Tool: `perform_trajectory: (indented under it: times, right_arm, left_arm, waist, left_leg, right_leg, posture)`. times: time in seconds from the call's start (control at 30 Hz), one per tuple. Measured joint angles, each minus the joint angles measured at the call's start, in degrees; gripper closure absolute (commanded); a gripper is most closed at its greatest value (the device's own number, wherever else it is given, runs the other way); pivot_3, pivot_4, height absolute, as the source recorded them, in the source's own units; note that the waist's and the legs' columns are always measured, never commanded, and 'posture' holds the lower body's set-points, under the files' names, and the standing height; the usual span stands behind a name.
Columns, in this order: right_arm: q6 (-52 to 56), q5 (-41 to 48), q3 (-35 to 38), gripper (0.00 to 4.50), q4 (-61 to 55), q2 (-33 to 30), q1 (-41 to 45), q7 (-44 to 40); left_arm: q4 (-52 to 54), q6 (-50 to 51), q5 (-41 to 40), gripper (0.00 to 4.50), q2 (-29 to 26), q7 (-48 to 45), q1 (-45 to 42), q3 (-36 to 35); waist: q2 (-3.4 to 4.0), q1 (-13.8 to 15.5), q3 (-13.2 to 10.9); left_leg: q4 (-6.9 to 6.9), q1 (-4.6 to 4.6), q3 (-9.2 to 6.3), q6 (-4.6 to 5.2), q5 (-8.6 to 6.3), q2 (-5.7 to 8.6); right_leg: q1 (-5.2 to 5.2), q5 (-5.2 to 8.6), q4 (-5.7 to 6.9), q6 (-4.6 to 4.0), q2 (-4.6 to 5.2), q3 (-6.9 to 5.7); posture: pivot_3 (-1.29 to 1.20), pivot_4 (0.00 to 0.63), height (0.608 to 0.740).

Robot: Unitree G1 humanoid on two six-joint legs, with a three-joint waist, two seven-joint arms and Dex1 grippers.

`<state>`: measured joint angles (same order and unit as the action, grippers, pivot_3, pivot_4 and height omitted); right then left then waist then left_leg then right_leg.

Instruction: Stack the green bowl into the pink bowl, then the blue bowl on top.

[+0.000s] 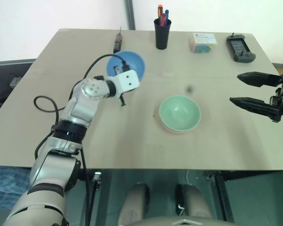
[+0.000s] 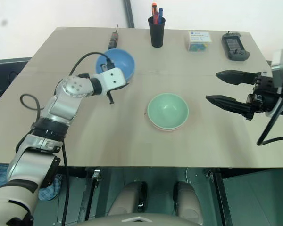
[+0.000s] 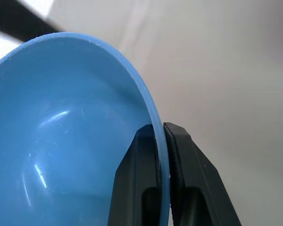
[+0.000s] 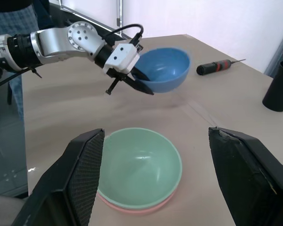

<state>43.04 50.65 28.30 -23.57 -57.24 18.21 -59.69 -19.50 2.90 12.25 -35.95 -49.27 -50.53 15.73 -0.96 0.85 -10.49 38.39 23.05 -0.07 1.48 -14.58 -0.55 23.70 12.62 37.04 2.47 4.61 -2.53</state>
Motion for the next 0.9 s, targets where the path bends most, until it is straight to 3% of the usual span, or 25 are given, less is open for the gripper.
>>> perform_trajectory:
  times: [0.47, 0.9]
  right_arm:
    - [-4.33, -1.17, 5.56, 0.80, 1.14, -0.29, -7.04, -2.32]
    - [-5.83, -1.20, 5.86, 0.80, 1.10, -0.28, -7.83, -1.16]
  left_arm:
    - [3.89, -10.99, -4.73, 4.45, 2.24, -14.17, -3.02, 2.81]
    - [16.69, -15.07, -17.65, 4.45, -1.54, -33.10, 4.19, 4.01]
  waist:
    - [0.00, -0.04, 0.00]
    - [0.00, -0.06, 0.00]
  left_leg:
    - [0.02, -0.04, 0.05, 0.03, -0.02, -0.02]
    - [0.06, -0.11, 0.02, 0.04, -0.02, -0.04]
  right_leg:
    - [-0.01, -0.01, 0.01, 0.02, -0.01, 0.07]
    - [-0.04, -0.01, 0.05, 0.02, -0.03, 0.15]
  posture:
    - [0.00, 0.150, 0.740]
    - [0.00, 0.150, 0.740]
